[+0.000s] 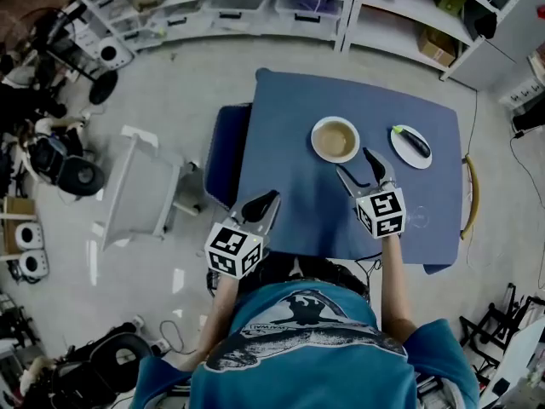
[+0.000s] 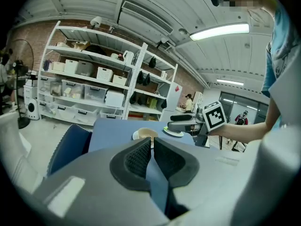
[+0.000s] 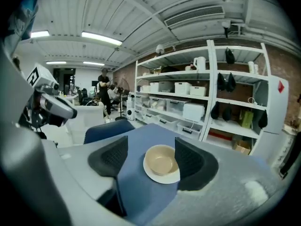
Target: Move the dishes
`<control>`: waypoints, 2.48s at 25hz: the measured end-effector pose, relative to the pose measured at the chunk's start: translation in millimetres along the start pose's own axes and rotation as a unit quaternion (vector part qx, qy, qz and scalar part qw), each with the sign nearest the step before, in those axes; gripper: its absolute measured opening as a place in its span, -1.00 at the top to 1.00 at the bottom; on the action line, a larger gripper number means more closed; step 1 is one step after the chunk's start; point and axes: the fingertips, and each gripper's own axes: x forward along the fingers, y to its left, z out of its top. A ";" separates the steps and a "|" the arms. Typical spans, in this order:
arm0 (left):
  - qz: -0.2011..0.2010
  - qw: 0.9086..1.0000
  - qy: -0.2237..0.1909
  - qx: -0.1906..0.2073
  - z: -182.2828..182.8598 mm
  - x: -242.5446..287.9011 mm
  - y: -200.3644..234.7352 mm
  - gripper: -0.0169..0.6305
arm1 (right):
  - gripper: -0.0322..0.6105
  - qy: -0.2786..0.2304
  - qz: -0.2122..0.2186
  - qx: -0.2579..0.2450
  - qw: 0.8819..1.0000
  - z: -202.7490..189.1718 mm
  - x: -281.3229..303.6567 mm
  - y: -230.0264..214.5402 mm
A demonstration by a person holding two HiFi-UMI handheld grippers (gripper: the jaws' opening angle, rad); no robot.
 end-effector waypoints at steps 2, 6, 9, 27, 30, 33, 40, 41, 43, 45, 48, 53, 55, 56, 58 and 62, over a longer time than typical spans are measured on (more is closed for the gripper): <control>0.012 1.000 -0.002 -0.005 -1.7 -7.7 8.8 0.85 | -0.06 0.023 0.019 -0.031 0.999 -5.8 20.0 7.9; 0.044 0.999 -0.007 -0.021 -3.8 -24.5 23.1 0.85 | -0.05 0.067 0.053 -0.072 0.994 -18.7 55.8 18.7; 0.061 0.998 -0.011 -0.028 -7.4 -36.6 32.9 0.85 | -0.03 0.099 0.060 -0.080 0.990 -34.1 76.2 23.1; 0.136 0.988 -0.028 -0.071 -21.4 -74.3 60.2 0.85 | 0.75 0.248 0.028 -0.118 0.961 -102.5 108.2 10.7; 0.136 0.988 -0.027 -0.072 -22.5 -75.6 59.0 0.85 | 0.79 0.242 0.024 -0.130 0.961 -97.7 104.9 13.3; 0.135 0.988 -0.029 -0.072 -22.3 -74.6 57.1 0.85 | 0.85 0.222 0.024 -0.124 0.967 -85.1 103.0 13.7; 0.130 0.989 -0.031 -0.068 -21.8 -73.1 48.4 0.85 | 0.85 0.181 0.052 -0.067 0.980 -66.6 92.1 37.2; 0.131 0.989 -0.031 -0.068 -22.1 -73.6 48.0 0.85 | 0.85 0.177 0.058 -0.069 0.980 -64.0 90.4 43.6; 0.132 0.988 -0.032 -0.067 -22.5 -75.4 48.1 0.85 | 0.85 0.170 0.073 -0.071 0.980 -59.2 87.9 58.4; 0.134 0.988 -0.034 -0.067 -23.1 -78.1 49.3 0.85 | 0.85 0.163 0.090 -0.072 0.980 -55.0 86.9 75.3; 0.138 0.987 -0.035 -0.068 -24.9 -81.9 51.5 0.85 | 0.85 0.156 0.115 -0.073 0.978 -49.8 88.8 102.2; 0.140 0.987 -0.038 -0.069 -25.7 -86.7 53.1 0.85 | 0.85 0.148 0.161 -0.094 0.971 -41.9 91.5 148.7; 0.141 0.987 -0.041 -0.068 -25.7 -89.4 55.6 0.85 | 0.85 0.147 0.182 -0.117 0.965 -40.6 91.0 170.1; 0.142 0.987 -0.041 -0.068 -25.8 -90.9 57.5 0.85 | 0.85 0.148 0.192 -0.130 0.961 -40.8 91.1 180.6; 0.143 0.986 -0.043 -0.068 -26.1 -94.1 61.6 0.85 | 0.85 0.150 0.209 -0.157 0.954 -43.0 91.0 199.4; 0.146 0.986 -0.047 -0.071 -26.7 -100.7 69.5 0.85 | 0.85 0.167 0.237 -0.187 0.939 -54.9 89.0 229.7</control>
